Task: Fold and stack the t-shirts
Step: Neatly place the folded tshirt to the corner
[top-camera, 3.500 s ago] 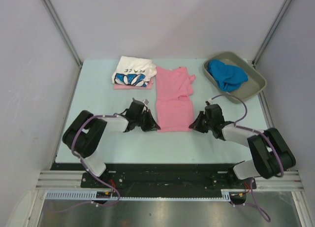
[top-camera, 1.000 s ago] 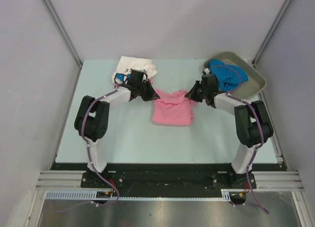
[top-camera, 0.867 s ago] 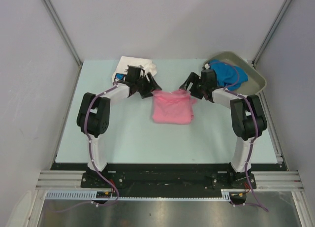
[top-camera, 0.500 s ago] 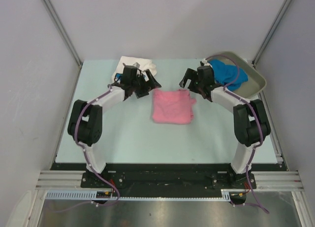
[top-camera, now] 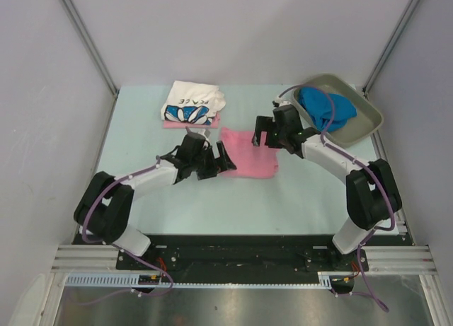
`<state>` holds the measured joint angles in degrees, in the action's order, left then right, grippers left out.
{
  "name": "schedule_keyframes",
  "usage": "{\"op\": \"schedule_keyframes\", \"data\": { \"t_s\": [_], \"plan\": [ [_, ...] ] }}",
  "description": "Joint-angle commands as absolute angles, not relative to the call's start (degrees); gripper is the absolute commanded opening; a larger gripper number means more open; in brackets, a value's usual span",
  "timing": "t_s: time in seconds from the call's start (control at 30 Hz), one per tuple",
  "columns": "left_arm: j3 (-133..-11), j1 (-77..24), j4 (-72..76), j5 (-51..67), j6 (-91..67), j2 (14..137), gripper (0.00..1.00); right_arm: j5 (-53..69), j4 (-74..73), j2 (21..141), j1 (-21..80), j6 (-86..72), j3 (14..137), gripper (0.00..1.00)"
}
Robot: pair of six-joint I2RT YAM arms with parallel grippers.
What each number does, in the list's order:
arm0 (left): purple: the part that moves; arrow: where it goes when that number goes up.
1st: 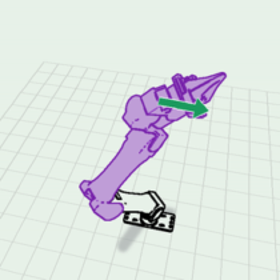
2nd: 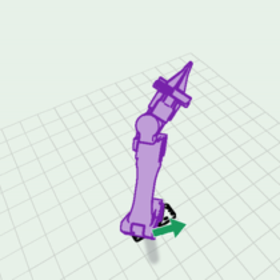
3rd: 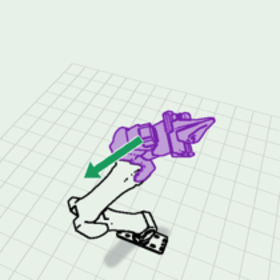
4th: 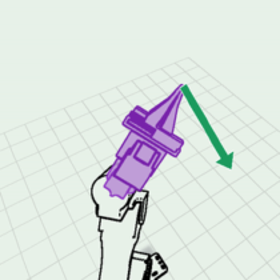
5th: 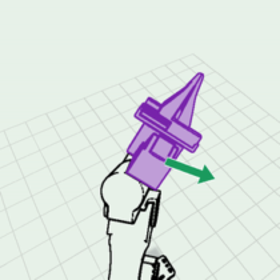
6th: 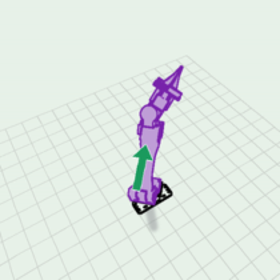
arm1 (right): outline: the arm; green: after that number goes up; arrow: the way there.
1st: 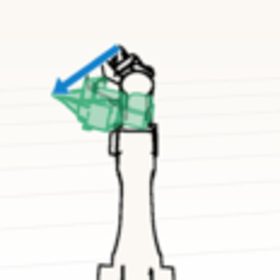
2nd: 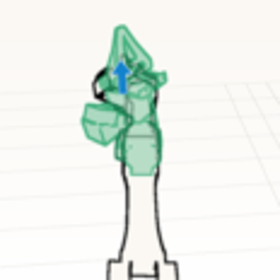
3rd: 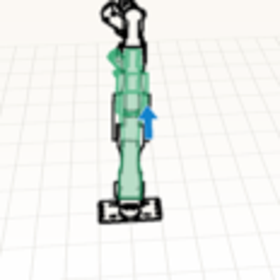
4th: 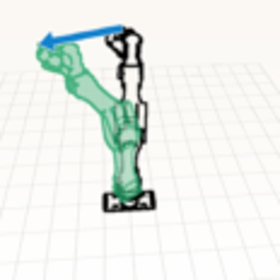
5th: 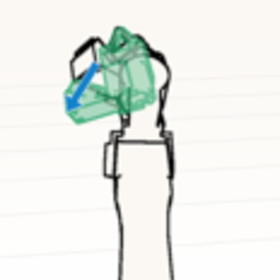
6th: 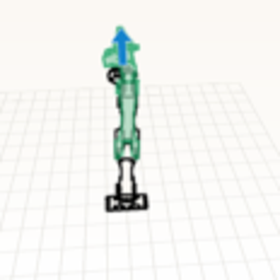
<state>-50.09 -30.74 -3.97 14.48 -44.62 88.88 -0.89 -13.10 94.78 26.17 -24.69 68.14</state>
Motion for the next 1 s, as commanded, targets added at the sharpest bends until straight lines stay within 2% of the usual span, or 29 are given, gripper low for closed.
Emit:
{"op": "schedule_keyframes", "data": {
  "t_s": [0.0, 0.33, 0.47, 0.7, 0.97],
  "plan": [
    [-42.4, -30.5, -2.9, 10.3, -45.8, 80.7, 1.0, -4.6, -19.5, 94.2, 33.3, -18.8, 68.4, 1.0],
    [-28.6, -27.3, -8.3, 5.1, -49.0, 63.1, 1.0, -43.1, -31.8, 93.6, 56.5, -4.0, 66.5, 1.0],
    [-26.9, -25.3, -8.4, 7.1, -47.3, 62.2, 1.0, -46.4, -29.2, 93.4, 60.8, 5.6, 62.0, 1.0],
    [-24.4, -22.3, -4.0, 11.5, -46.7, 63.4, 1.0, -52.7, -16.1, 95.9, 64.7, 19.1, 54.1, 1.0],
    [-22.9, -18.3, -3.2, 14.8, -45.5, 62.1, 1.0, -49.8, -2.5, 104.1, 66.4, 32.0, 54.1, 1.0]
  ]
}}
